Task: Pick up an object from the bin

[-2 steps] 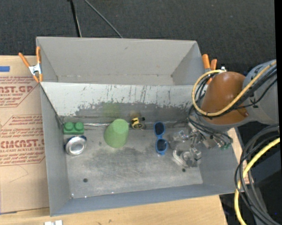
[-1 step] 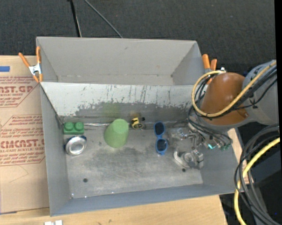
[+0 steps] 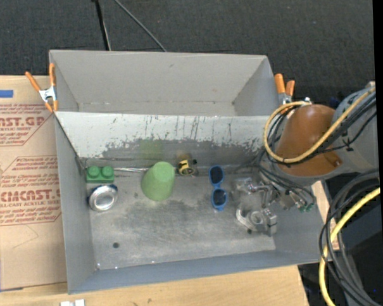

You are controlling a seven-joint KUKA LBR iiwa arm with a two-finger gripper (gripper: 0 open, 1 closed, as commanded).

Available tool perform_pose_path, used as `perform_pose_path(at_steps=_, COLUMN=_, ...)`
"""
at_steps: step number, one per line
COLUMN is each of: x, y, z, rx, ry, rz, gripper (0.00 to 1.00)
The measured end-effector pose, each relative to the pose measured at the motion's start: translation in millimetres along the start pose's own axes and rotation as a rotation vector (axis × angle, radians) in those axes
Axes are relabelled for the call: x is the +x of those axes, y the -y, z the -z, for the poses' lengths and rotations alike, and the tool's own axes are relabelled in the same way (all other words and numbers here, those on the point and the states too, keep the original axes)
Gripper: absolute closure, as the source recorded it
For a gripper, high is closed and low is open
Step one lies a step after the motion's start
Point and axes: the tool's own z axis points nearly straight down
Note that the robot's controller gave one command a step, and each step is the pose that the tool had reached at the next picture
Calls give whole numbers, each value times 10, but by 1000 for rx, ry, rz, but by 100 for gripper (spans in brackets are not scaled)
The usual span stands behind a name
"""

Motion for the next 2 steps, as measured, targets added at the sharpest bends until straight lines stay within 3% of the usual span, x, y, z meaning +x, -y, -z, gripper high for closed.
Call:
perform_pose_path(at_steps=1, x=-12, y=7, z=29, rx=3, ry=2, rz=1, gripper=100)
perform_pose_path(at_steps=2, x=-83, y=271, z=21, rx=-5, ry=-9, rz=-419, gripper=100)
